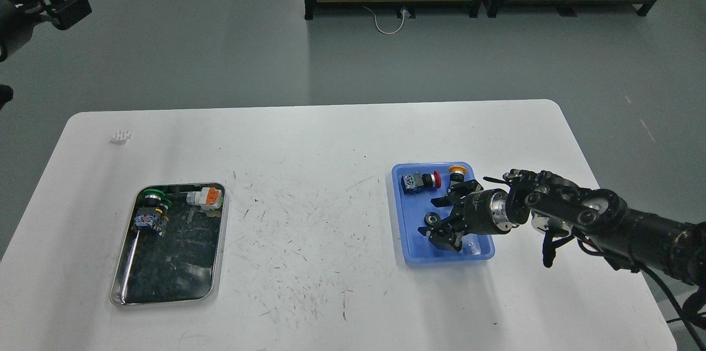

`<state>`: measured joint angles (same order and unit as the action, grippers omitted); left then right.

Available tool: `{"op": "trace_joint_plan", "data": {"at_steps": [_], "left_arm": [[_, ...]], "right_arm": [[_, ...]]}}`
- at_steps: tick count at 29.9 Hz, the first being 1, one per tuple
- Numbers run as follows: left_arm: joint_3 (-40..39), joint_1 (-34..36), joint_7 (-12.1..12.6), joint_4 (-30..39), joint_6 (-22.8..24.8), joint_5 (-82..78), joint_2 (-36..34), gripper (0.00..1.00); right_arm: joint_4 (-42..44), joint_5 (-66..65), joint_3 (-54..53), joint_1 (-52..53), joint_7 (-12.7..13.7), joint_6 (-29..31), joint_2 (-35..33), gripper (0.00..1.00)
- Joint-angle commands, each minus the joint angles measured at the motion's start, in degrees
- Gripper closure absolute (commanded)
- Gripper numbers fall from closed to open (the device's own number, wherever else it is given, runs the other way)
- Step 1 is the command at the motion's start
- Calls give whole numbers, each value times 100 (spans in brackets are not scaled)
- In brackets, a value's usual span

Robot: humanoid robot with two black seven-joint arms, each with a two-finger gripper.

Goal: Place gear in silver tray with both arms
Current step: 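Reach the right gripper into the blue tray and grasp a black gear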

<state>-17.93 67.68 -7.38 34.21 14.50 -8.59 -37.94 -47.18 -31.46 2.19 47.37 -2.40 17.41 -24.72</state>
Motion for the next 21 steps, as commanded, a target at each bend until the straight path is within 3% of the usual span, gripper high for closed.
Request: {"op": "trace_joint_plan", "data": {"at_steps": [1, 15, 21], "left_arm": [[0, 0, 9, -2, 0, -11, -3, 2], [9, 8, 9, 7, -9, -11, -3, 2], [18, 8, 9, 7, -9, -11, -20, 2]], "right_arm": [[25, 0, 36, 9, 2, 0, 11, 36], [34, 8, 27, 44, 2, 79, 2, 54], [34, 8, 36, 35, 20, 105, 2, 57]]}}
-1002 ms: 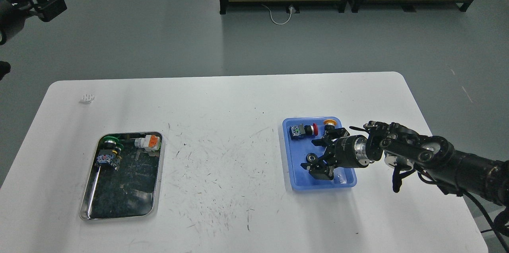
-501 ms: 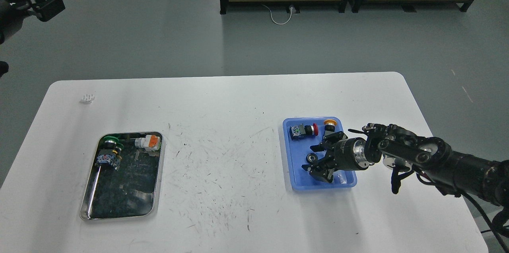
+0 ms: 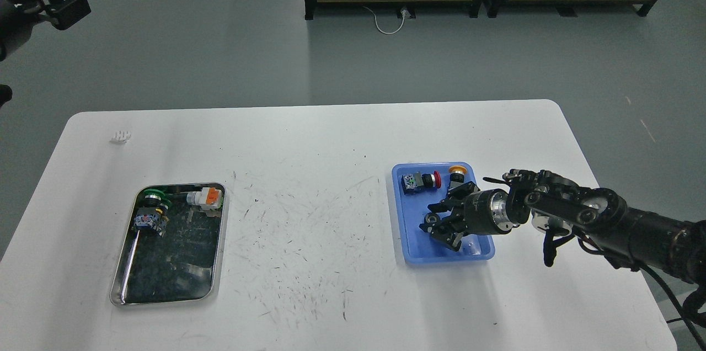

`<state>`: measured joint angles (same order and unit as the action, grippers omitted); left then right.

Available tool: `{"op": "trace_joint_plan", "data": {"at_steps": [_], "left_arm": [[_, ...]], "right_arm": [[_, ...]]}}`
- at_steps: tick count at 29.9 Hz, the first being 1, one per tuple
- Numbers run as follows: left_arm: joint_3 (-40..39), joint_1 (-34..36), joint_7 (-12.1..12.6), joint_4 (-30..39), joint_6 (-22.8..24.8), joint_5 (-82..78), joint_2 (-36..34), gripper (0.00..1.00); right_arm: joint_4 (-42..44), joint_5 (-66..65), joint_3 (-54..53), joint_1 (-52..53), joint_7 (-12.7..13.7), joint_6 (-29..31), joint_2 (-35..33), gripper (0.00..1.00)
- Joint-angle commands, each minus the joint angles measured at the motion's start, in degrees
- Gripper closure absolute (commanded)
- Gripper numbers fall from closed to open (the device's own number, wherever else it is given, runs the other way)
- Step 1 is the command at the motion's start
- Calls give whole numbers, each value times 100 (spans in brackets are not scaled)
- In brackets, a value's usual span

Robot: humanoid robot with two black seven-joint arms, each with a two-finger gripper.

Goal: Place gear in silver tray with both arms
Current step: 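Reach the right gripper into the blue tray and grasp a black gear, then carry the gear toward the silver tray and release it on the table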

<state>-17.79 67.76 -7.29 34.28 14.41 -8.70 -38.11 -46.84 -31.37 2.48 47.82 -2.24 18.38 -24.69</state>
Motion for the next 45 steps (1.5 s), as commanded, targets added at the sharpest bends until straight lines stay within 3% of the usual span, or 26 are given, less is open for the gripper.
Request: {"op": "trace_joint_plan", "data": {"at_steps": [1, 10, 25, 45], "left_arm": [[3, 0, 0, 0, 0, 0, -4, 2], [3, 0, 0, 0, 0, 0, -39, 2], [3, 0, 9, 0, -9, -96, -57, 2], [3, -18, 9, -9, -17, -123, -22, 2]], "right_arm": [[0, -9, 7, -9, 4, 8, -1, 58], [0, -1, -11, 0, 119, 8, -36, 71], [-53, 78, -415, 491, 57, 386, -248, 71], [-106, 360, 569, 1090, 57, 562, 1264, 69]]}}
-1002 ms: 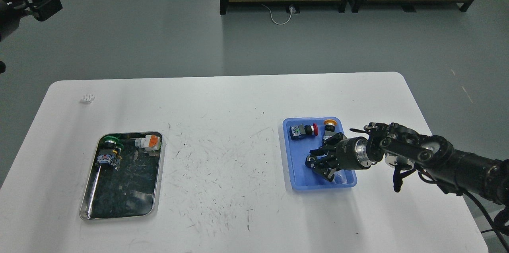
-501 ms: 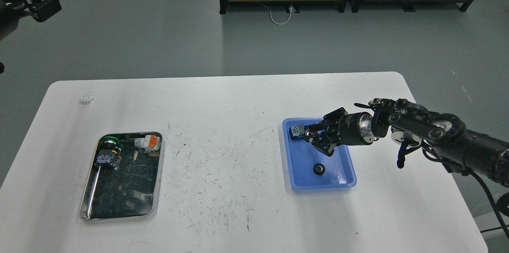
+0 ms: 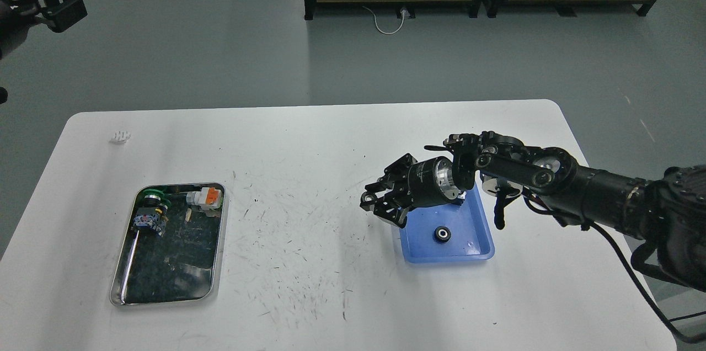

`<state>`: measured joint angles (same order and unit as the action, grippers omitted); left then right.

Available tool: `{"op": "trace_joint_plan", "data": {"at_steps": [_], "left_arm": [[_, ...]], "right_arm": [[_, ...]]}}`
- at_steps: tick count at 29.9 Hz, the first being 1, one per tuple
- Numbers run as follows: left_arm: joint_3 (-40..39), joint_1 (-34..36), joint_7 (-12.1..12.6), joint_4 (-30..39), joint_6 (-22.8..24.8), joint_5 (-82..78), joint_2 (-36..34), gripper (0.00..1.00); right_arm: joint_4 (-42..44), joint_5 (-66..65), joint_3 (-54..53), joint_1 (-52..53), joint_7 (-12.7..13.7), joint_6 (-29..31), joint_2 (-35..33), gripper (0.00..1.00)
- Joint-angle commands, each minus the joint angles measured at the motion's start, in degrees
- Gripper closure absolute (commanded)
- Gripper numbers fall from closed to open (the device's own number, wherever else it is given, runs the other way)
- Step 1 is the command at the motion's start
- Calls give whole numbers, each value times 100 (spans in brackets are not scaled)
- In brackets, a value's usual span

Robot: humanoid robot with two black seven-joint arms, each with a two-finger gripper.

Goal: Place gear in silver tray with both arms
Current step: 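Carry the gear toward the silver tray and release it on the table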

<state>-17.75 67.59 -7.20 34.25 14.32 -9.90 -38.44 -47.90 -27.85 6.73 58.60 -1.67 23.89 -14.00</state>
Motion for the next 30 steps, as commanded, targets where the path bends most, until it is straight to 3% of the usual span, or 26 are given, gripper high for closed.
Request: {"op": "trace_joint_plan", "data": {"at_steps": [1, 18, 26, 30], "left_arm": [[0, 0, 0, -6, -8, -3, 20, 2], [44, 53, 0, 12, -87, -3, 47, 2], [88, 62, 0, 12, -87, -3, 20, 2], [105, 62, 0, 12, -87, -3, 12, 2]], "right_arm": [[0, 8, 205, 11, 0, 10, 265, 69], [272, -19, 803, 72, 35, 1, 1197, 66], [448, -54, 830, 72, 0, 10, 1400, 42], [527, -36, 821, 72, -18, 19, 1400, 34]]}}
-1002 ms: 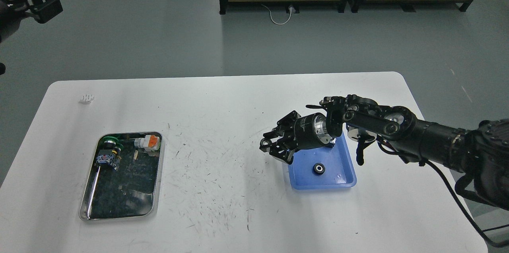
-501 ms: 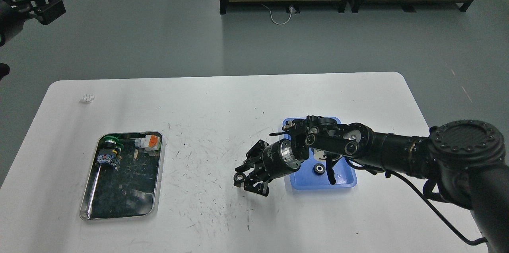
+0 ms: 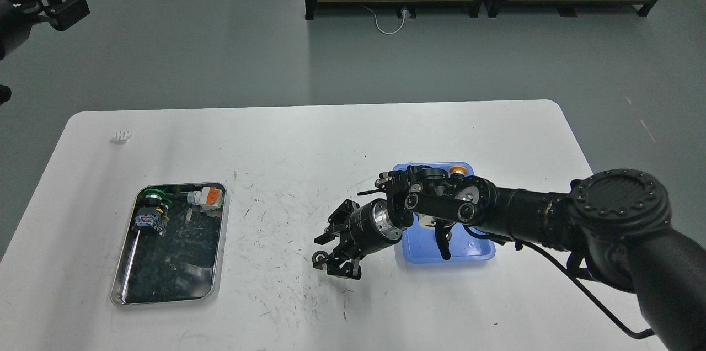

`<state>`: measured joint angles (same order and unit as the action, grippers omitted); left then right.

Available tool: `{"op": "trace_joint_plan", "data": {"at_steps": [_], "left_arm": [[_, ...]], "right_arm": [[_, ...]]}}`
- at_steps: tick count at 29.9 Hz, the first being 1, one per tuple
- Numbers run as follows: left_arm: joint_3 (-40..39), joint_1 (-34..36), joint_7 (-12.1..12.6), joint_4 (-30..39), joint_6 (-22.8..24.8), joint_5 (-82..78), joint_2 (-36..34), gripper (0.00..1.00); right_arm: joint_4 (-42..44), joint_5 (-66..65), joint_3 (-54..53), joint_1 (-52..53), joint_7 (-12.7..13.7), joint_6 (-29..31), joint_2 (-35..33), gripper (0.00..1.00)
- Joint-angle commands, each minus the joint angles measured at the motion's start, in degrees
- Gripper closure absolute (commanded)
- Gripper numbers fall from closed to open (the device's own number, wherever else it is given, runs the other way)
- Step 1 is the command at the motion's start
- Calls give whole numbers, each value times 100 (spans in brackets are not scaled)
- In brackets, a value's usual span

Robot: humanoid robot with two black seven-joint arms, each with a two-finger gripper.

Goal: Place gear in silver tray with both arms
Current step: 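Carry the gear toward the silver tray and release it on the table, then raise the right gripper away and move the left gripper toward the gear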

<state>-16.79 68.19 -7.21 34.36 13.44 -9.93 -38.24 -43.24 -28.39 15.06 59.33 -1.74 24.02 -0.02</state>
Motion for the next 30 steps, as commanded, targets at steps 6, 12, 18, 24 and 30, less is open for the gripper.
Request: {"op": "trace_joint_plan", "data": {"at_steps": [6, 12, 18, 24, 30], "left_arm": [[61, 1, -9, 18, 53, 9, -25, 2], [70, 10, -132, 158, 333, -79, -34, 2], [70, -43, -263, 527, 913, -666, -17, 4], [114, -244, -369, 984, 1336, -1493, 150, 5], [123, -824, -396, 1705, 1442, -2258, 510, 3]], "right_arm": [[114, 44, -179, 131, -72, 7, 2, 29], [114, 87, -662, 368, -64, -2, -700, 27], [105, 263, -1277, 456, -37, -11, -1824, 25], [105, 272, -1989, 465, -20, -64, -2739, 24], [158, 299, -2525, 535, -46, -73, -3495, 23]]}}
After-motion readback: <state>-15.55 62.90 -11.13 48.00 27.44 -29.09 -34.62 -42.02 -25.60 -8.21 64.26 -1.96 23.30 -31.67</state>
